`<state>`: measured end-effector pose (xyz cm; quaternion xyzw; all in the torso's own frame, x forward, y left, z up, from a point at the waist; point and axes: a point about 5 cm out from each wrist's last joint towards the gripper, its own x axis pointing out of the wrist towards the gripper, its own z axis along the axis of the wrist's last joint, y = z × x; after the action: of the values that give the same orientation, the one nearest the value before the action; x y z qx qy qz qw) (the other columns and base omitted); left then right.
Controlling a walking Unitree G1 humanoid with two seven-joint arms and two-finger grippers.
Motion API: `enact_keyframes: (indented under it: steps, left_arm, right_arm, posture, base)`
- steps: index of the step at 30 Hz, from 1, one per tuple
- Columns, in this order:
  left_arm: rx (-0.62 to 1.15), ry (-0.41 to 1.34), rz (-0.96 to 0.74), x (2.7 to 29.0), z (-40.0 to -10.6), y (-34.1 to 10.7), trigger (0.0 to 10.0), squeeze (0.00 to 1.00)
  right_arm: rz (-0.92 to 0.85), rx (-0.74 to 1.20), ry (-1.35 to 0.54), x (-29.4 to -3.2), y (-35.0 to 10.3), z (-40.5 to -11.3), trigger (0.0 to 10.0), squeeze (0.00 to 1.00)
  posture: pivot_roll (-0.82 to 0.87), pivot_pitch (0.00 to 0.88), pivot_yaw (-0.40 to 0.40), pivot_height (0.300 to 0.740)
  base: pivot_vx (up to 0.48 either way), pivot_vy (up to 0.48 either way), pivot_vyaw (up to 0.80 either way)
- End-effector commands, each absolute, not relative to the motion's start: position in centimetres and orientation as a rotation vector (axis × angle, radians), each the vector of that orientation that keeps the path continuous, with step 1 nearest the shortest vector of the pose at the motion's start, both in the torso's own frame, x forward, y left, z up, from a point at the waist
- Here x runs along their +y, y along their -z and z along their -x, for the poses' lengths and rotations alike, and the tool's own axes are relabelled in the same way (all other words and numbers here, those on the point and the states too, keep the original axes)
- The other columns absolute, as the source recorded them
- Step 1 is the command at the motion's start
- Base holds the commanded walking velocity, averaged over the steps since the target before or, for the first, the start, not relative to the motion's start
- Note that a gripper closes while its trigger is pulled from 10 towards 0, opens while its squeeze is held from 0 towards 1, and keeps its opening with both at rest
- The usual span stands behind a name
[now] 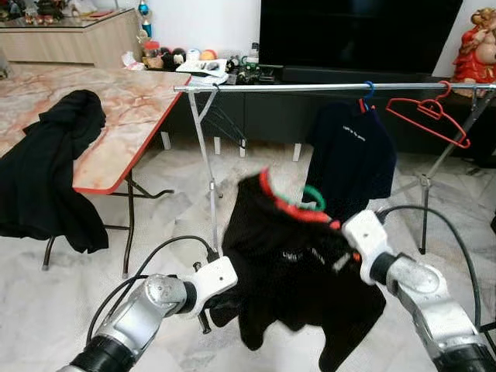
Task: Hang hanger
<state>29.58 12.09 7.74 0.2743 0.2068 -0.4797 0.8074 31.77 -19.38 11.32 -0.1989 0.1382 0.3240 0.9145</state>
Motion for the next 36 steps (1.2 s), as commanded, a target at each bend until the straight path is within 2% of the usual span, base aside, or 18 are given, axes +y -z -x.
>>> enact_keyframes:
  steps: [1,6,9,15,20,21,22,27,36]
  left_arm:
    - [0.458,1.104,-0.636,12.4,-28.8,-7.7,10.0,1.00]
    - [0.508,1.134,-0.679,13.5,-28.2,-7.4,10.0,1.00]
    - [0.502,1.112,-0.635,14.2,-28.5,-7.8,10.0,1.00]
    - [0.489,1.134,-0.609,14.2,-28.3,-8.0,10.0,1.00]
    - [0.490,1.154,-0.591,14.0,-28.1,-8.0,10.0,1.00]
    - [0.488,1.161,-0.577,13.9,-28.0,-8.1,10.0,0.24]
    - [0.493,1.176,-0.560,13.8,-27.9,-8.1,10.0,0.00]
    - [0.519,1.231,-0.556,13.6,-27.2,-7.7,10.0,0.00]
    - [0.460,1.164,-0.564,12.5,-28.1,-7.7,10.0,0.00]
  right_arm:
    - [0.512,0.292,-0.732,-19.3,-11.5,-31.5,10.0,0.00]
    - [0.626,0.353,-0.813,-19.7,-10.5,-30.9,10.0,0.00]
    - [0.702,0.389,-0.979,-19.9,-10.0,-29.6,10.0,0.00]
    - [0.784,0.496,-1.139,-20.7,-9.1,-28.2,10.0,0.00]
    - [0.802,0.503,-1.190,-20.7,-9.2,-28.1,10.0,0.00]
    - [0.804,0.494,-1.197,-20.7,-9.3,-28.2,10.0,0.00]
    - [0.809,0.474,-1.184,-20.5,-9.4,-28.5,10.0,0.00]
    - [0.778,0.435,-1.224,-19.5,-9.8,-28.3,10.0,0.00]
    - [0.759,0.397,-1.257,-19.0,-10.1,-28.1,10.0,0.00]
  posture:
    - [-0.04,0.000,0.002,0.740]
    - [-0.03,0.000,0.001,0.740]
    - [-0.03,0.000,-0.003,0.740]
    - [-0.03,0.000,-0.008,0.740]
    - [-0.02,0.000,-0.014,0.740]
    - [-0.02,0.000,-0.015,0.740]
    - [-0.02,0.000,-0.017,0.740]
    - [-0.02,0.000,-0.018,0.740]
    - [-0.03,0.000,-0.024,0.740]
  base:
    - [0.000,0.000,0.00]
    - [0.000,0.000,0.00]
    - [0.000,0.000,0.00]
    - [0.000,0.000,0.00]
    - [0.000,0.000,0.00]
    - [0.000,0.000,0.00]
    - [0.000,0.000,0.00]
    - [0.000,0.000,0.00]
    - [0.000,0.000,0.00]
